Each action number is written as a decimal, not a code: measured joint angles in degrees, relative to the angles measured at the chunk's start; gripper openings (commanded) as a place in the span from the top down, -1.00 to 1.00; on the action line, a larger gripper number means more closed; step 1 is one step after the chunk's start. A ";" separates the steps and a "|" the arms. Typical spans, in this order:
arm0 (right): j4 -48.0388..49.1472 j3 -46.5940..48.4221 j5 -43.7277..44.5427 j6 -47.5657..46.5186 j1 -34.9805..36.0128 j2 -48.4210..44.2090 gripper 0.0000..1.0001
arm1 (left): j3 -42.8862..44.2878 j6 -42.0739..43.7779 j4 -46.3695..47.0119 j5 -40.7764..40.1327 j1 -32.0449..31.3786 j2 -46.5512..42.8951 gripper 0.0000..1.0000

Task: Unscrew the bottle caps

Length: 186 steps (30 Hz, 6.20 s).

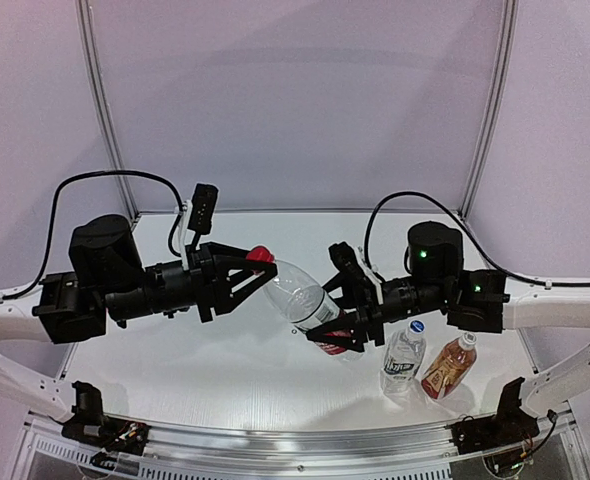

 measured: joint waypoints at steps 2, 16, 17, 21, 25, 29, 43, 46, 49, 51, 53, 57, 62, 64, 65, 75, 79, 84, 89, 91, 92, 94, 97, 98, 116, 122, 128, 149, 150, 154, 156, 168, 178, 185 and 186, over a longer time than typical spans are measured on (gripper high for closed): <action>0.11 0.63 0.52 -0.20 0.24 1.40 0.18 | 0.00 0.35 -0.74 -0.63 -0.04 -0.35 0.95; -0.70 1.33 6.01 2.62 3.08 2.32 0.65 | -4.15 0.20 -1.81 -3.74 -0.28 -5.97 -0.95; -0.92 1.11 6.47 3.15 3.15 1.44 0.65 | -4.15 0.81 -2.12 -3.76 -0.28 -6.62 -0.97; -1.79 0.37 7.19 4.46 3.37 -1.53 0.64 | -4.15 4.24 -3.52 -2.64 -0.31 -9.20 -0.98; -3.69 0.20 6.64 5.07 3.45 -3.10 0.64 | -3.04 7.52 -4.70 0.68 -0.31 -9.79 -0.98; -5.60 0.02 5.86 5.09 3.45 -3.21 0.64 | 0.11 10.01 -5.03 3.23 -0.33 -7.45 -0.87; -9.14 -0.96 3.85 3.72 3.43 -6.23 0.64 | 5.22 12.79 -3.87 4.11 -0.07 4.31 -0.02; -9.22 -1.62 4.15 3.80 3.45 -7.17 0.64 | 5.20 12.41 -2.80 5.57 -0.15 4.35 -0.39; -9.22 -2.38 3.98 3.80 3.45 -8.02 0.63 | 5.20 11.76 -1.27 6.54 -0.02 4.33 -0.55; -9.20 -2.73 4.02 3.82 3.45 -8.11 0.63 | 5.16 11.52 -0.55 7.28 0.11 4.33 -0.46; -9.25 -3.08 4.07 3.85 3.45 -8.11 0.64 | 4.96 11.15 0.22 7.80 0.09 4.17 -0.22; -9.22 -3.23 4.39 3.89 3.45 -8.07 0.64 | 4.17 10.64 1.05 8.55 0.11 3.50 -0.14; -9.25 -3.23 4.46 3.85 3.45 -8.07 0.64 | 3.76 10.67 1.44 8.83 0.52 3.04 -0.39; -9.25 -3.23 4.46 3.80 3.45 -8.07 0.64 | 3.69 10.54 1.53 9.03 1.16 3.04 -0.41; -9.27 -3.23 4.48 3.78 3.45 -8.07 0.65 | 3.65 10.29 1.64 9.22 1.62 3.04 -0.42; -9.22 -3.23 4.42 3.58 3.45 -8.07 0.65 | 3.45 8.26 2.40 10.99 3.32 4.28 -0.28; -9.25 -3.23 4.52 3.58 3.45 -8.07 0.65 | 3.45 7.72 2.67 12.02 3.30 5.22 0.09; -9.25 -3.23 5.11 3.61 3.45 -8.02 0.65 | 3.43 7.48 3.48 12.92 2.58 5.38 0.76; -8.81 -3.21 5.99 3.61 3.45 -7.82 0.65 | 3.41 7.21 3.80 12.20 2.23 5.29 1.00; -8.79 -2.99 7.48 3.67 3.45 -7.52 0.65 | 3.41 7.17 3.69 10.99 2.10 5.25 1.00; -8.81 -2.75 8.61 3.69 3.45 -7.28 0.65 | 3.41 6.99 3.61 9.90 2.03 5.18 1.00; -9.44 -1.33 13.70 3.76 3.58 -6.23 0.67 | 3.43 5.68 2.95 5.53 1.81 4.90 0.92; -10.51 1.29 22.97 4.35 4.26 -3.72 0.76 | 3.82 1.53 1.33 -3.58 1.62 4.79 0.92; -11.08 2.71 27.34 4.76 4.66 -2.34 0.76 | 4.33 -0.66 -0.13 -7.58 1.62 4.92 0.91; -8.22 6.54 32.41 4.83 4.00 6.27 0.69 | 6.91 -13.09 -1.99 -12.39 9.11 10.03 0.72; -8.09 6.54 33.57 4.76 3.48 6.23 0.70 | 8.90 -13.77 -1.95 -9.46 10.62 12.41 0.19; -4.76 5.09 36.15 4.11 3.56 4.96 0.70 | 9.66 -15.21 -1.27 -7.45 10.64 13.33 -0.12; 1.75 4.26 31.41 0.66 2.40 3.98 0.75 | 11.76 6.25 -5.11 2.19 11.50 2.05 -0.97; 1.77 4.24 28.81 0.59 2.12 3.67 0.75 | 11.72 7.58 -5.20 3.65 11.61 1.29 -0.96; 2.38 3.26 17.81 0.57 0.70 1.44 0.75 | 10.49 11.19 -4.81 11.21 13.09 -0.87 -0.83; 2.67 3.04 13.03 0.57 0.07 0.59 0.75 | 9.51 11.61 -3.98 15.39 14.45 -1.01 -0.73; 2.67 2.75 2.51 0.44 -0.46 -0.92 0.74 | 7.89 10.71 2.75 32.68 15.78 4.68 -0.68; 2.69 2.75 1.16 1.36 -0.46 -0.74 0.72 | 7.89 10.71 3.56 35.28 15.06 4.44 -0.59; 2.60 2.75 0.04 2.40 -0.46 1.75 0.71 | 7.96 10.97 3.54 35.26 14.47 4.17 -0.45; 2.60 2.75 -0.07 2.49 -0.46 1.88 0.72 | 8.00 11.02 3.52 35.26 14.45 4.20 -0.44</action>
